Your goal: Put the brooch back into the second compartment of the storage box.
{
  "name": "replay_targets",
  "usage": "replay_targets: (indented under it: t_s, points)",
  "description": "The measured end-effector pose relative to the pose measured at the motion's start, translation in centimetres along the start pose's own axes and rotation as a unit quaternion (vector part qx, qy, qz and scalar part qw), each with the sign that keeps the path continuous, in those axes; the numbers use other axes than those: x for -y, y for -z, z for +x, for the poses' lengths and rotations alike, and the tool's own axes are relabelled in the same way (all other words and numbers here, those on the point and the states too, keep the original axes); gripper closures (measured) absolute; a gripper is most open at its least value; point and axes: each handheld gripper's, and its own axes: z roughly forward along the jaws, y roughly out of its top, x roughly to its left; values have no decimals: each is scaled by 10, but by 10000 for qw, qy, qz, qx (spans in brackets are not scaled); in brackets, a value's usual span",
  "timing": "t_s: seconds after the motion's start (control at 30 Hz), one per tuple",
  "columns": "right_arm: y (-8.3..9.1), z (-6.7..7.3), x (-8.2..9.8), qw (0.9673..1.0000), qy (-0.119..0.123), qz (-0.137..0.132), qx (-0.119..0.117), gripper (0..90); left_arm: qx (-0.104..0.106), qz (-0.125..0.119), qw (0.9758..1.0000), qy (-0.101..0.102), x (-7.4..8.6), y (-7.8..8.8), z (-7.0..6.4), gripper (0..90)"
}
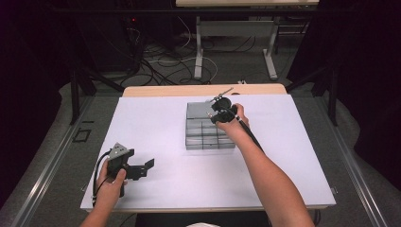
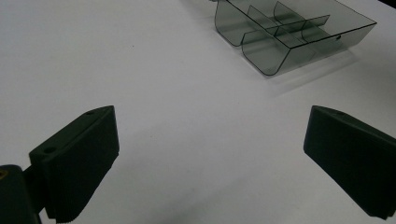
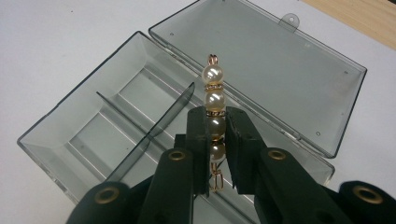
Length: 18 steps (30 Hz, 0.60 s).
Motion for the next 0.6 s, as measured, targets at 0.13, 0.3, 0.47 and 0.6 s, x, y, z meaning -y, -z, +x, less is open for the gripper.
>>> replay_targets:
  t_s: [0.13, 0.3, 0.47, 0.6]
  points:
    - [-4, 0, 0, 10000, -29, 12, -6, 809, 4, 3, 10000, 1, 0, 0, 0, 32]
    - [-8, 1, 1, 10000, -53, 38, -8, 809, 4, -2, 10000, 2, 0, 0, 0, 32]
    - [-13, 3, 1, 10000, -59, 28, -32, 809, 2, -6, 10000, -7, 0, 1, 0, 33]
    - [-17, 4, 2, 9999, -89, -26, -69, 809, 2, -2, 10000, -7, 0, 0, 0, 33]
